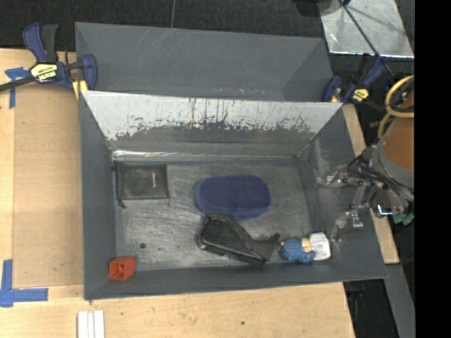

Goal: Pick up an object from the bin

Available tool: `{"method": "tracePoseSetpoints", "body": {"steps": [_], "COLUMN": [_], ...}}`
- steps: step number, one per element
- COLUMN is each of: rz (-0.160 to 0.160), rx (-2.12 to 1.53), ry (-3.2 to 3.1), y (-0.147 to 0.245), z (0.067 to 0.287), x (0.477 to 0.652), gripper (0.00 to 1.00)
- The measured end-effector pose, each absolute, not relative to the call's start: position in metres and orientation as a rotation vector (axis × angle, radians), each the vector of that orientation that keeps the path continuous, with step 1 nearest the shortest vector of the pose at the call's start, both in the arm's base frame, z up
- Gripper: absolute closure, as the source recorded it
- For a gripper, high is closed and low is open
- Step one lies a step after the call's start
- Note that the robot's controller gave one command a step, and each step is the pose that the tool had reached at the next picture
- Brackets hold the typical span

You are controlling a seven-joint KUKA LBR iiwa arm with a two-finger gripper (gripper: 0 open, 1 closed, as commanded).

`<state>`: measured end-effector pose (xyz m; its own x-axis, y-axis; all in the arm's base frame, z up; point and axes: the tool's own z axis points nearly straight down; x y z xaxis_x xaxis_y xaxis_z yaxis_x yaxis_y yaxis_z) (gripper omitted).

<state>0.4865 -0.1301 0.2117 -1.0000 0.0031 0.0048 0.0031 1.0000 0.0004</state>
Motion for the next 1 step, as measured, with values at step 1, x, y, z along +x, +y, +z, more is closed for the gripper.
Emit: {"method": "tracePoseSetpoints", "body": {"steps": [1], "rz": [0.008], "rx": [0.293], "ry": [-3.128], "y": [-0.1102], "z": [0.0906], "x": [0.5152], "gripper": [0.00]}}
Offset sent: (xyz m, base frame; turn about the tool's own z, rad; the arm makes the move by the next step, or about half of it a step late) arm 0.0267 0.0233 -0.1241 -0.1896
